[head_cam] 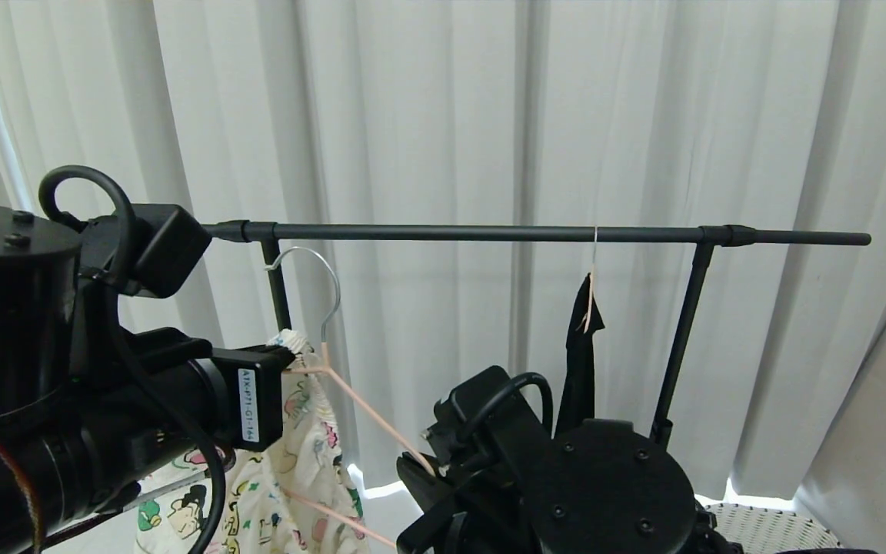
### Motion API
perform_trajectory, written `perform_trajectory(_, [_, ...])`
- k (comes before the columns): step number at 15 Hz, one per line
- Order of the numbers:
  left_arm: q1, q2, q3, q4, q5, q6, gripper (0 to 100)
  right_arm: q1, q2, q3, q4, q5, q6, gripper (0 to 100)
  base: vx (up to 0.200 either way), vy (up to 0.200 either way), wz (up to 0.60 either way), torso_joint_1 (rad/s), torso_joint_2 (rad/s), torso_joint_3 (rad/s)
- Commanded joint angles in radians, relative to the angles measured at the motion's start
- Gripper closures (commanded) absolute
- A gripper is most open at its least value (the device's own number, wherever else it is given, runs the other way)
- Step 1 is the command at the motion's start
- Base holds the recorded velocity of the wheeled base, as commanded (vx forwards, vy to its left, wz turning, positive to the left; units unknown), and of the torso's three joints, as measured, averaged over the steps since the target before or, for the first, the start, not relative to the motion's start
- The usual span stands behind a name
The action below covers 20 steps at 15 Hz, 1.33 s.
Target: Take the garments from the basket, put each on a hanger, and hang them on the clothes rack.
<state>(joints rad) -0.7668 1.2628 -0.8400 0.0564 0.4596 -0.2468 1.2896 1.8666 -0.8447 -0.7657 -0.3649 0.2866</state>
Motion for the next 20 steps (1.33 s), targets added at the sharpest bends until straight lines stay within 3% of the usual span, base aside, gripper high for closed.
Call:
perform_trajectory(1, [-0.043,-0.002,-0.034,0.0,-0.001,0.0,100,0.005,0.022,-0.013,-0.003,0.0,0.0,100,0.0,0.0,0.0,0.0,0.0,0.0])
perform_trajectory(8, [-0.048,-0.019,-0.022,0.0,-0.001,-0.002,100,0.002,0.02,-0.017,-0.004,-0.051,0.003,100,0.0,0.0,0.0,0.0,0.0,0.0])
perform_trajectory(9, [-0.048,-0.029,-0.013,0.0,0.001,0.0,0,-0.001,0.019,-0.017,-0.004,-0.065,0.002,100,0.0,0.0,0.0,0.0,0.0,0.0])
perform_trajectory(17, [-0.043,-0.075,0.004,0.0,0.002,0.006,0,-0.055,-0.041,-0.022,-0.009,-0.109,-0.009,100,0.0,0.0,0.0,0.0,0.0,0.0])
perform_trajectory(20, [-0.043,-0.151,0.067,0.0,0.001,0.089,0,-0.072,-0.07,-0.01,-0.029,-0.118,-0.038,100,0.0,0.0,0.0,0.0,0.0,0.0])
